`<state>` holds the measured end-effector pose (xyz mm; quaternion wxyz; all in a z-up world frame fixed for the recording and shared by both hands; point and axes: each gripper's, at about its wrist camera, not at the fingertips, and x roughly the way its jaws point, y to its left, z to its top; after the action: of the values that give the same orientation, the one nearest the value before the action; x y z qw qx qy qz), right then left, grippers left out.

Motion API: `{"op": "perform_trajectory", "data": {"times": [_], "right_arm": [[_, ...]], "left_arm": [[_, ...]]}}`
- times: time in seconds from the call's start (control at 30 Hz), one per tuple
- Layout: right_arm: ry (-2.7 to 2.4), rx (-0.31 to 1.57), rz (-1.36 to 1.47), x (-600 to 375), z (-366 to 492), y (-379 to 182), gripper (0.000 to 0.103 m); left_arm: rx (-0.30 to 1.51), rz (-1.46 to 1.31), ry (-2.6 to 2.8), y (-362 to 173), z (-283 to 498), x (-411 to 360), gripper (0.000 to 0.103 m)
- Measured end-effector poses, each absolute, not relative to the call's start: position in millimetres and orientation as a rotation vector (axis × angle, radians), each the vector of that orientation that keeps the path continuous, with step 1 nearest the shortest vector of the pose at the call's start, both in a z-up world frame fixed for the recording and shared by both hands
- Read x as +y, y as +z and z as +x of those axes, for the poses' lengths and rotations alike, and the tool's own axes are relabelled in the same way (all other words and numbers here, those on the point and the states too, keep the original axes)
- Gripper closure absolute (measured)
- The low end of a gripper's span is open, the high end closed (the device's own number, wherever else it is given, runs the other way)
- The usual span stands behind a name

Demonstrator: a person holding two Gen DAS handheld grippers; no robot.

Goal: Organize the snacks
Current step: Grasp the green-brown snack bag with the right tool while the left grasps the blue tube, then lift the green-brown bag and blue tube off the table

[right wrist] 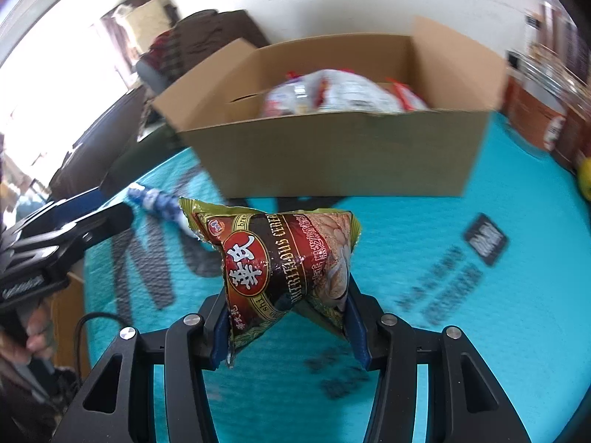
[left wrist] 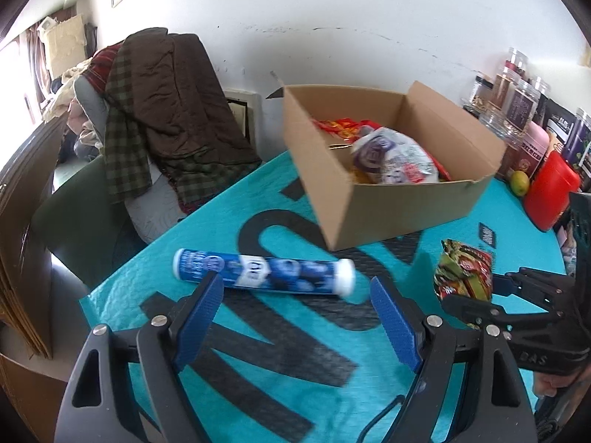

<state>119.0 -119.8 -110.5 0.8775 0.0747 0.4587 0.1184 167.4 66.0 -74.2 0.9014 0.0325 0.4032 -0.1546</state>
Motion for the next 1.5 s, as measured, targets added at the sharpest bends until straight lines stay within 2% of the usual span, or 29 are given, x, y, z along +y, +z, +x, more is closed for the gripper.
{"op": "perform_trajectory", "data": {"times": [0.3,0.57,0.7,0.97,1.17,1.2,1.23,1.33,1.43,1.5], "right_arm": [[0.307,0.99,0.128,-78.6,137.7,-117.1,0.052],[0.319,1.009,0.126,-69.4,148.1,-117.6,0.052],[0.315,1.018,0.127,-70.3,148.7,-117.9,0.052],[0.323,1.008,0.137,-76.8,142.1,-114.0,0.052],[0.315,1.007,0.143,-79.7,136.8,-112.9,0.052],[0.315,1.007,0.146,-81.6,136.1,-113.2,0.052],[0.315,1.007,0.147,-81.8,135.0,-112.9,0.052],[0.31,1.004,0.137,-83.0,129.5,-112.4,0.052],[0.311,1.004,0.143,-86.7,123.4,-113.6,0.052],[0.303,1.007,0.148,-88.0,121.7,-114.7,0.052]], "left_arm": [[0.819,0.181,-0.381,-81.9,211.0,82.4,0.021],[0.955,0.246,-0.508,-109.3,247.5,75.0,0.02],[1.021,0.176,-0.601,-113.7,259.4,76.0,0.02],[1.193,0.233,-0.676,-132.0,238.5,59.7,0.02],[1.137,0.306,-0.635,-134.8,201.3,55.5,0.02],[1.129,0.3,-0.63,-135.1,194.9,55.5,0.023],[1.117,0.298,-0.622,-134.5,189.9,55.6,0.036],[1.076,0.321,-0.591,-130.9,173.4,52.9,0.062],[1.088,0.264,-0.61,-130.0,163.6,50.4,0.073],[1.096,0.243,-0.62,-129.3,156.6,46.3,0.075]]}}
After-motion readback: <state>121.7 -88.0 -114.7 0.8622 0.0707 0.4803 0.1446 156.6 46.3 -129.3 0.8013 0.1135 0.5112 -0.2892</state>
